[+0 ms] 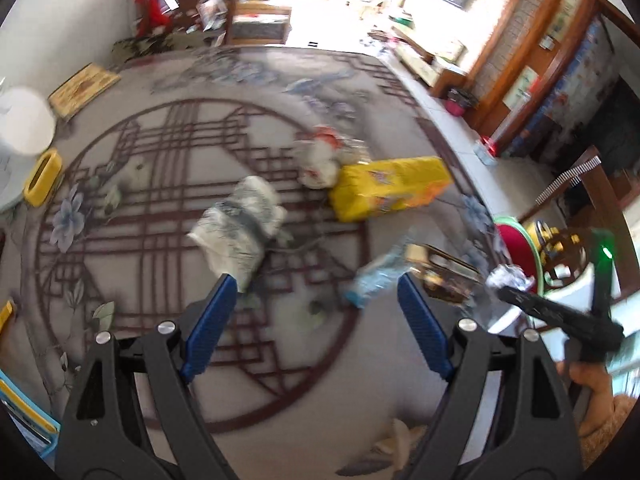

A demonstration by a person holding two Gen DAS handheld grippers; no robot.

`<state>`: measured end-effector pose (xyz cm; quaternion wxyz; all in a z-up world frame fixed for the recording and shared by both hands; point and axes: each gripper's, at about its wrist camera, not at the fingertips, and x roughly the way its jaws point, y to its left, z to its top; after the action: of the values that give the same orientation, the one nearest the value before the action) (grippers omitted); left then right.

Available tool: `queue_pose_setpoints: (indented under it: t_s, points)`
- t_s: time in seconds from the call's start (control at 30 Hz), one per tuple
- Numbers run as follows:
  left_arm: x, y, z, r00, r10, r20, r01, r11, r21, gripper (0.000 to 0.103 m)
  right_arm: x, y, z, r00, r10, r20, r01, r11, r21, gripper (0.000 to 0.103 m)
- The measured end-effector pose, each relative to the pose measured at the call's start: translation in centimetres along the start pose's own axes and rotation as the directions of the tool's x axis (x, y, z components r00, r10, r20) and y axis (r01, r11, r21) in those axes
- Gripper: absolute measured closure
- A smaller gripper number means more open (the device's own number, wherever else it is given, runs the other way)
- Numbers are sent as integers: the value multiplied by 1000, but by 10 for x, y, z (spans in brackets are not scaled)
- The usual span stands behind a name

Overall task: Collect trash
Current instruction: 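Grasp the crumpled foil ball with the right gripper while the left grasps the patterned paper cup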

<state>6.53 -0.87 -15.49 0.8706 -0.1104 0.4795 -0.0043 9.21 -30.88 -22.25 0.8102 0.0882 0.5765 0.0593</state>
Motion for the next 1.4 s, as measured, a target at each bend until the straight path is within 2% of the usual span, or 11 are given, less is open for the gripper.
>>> queue_pose_setpoints:
  t_s: [0.1,0.23,0.3,0.43,0.5,0.73,0.8,0.93,0.97,1.0,1.4]
  points:
    - [8,17,15,1000,29,11,-29,999,-29,23,-8,6,-2,1000,17,17,-17,999,-34,47]
    - [22,19,43,999,51,18,-51,998,32,23,-22,16,-4,996,83,26,-82,996,-40,47]
    - [28,24,47,998,58,17,-58,998,27,23,-29,24,-4,995,97,39,-94,994,-58,47]
    - [62,34,46,991,119,-64,-117,993,32,23,-34,35,-1,990,136,34,-133,989,-66,46]
    - [73,40,42,988,119,-102,-119,993,8,23,-35,41,2,989,146,28,-143,986,-80,46]
    - [93,52,23,978,140,-156,-150,987,-50,24,-34,61,4,986,168,15,-164,976,-145,46]
    - [93,54,21,979,125,-162,-137,988,-67,44,-33,67,4,986,169,10,-165,973,-161,46]
    - [85,53,18,984,100,-150,-113,990,-81,55,-36,74,6,985,174,17,-168,968,-184,46]
    - [82,53,18,985,94,-148,-108,990,-87,64,-38,76,7,984,175,24,-167,967,-191,46]
    - [79,53,17,986,85,-143,-100,990,-95,78,-40,78,8,984,175,30,-166,966,-196,46]
    - [17,44,15,999,41,-24,-43,990,-132,82,-66,88,5,977,196,85,-173,958,-227,46]
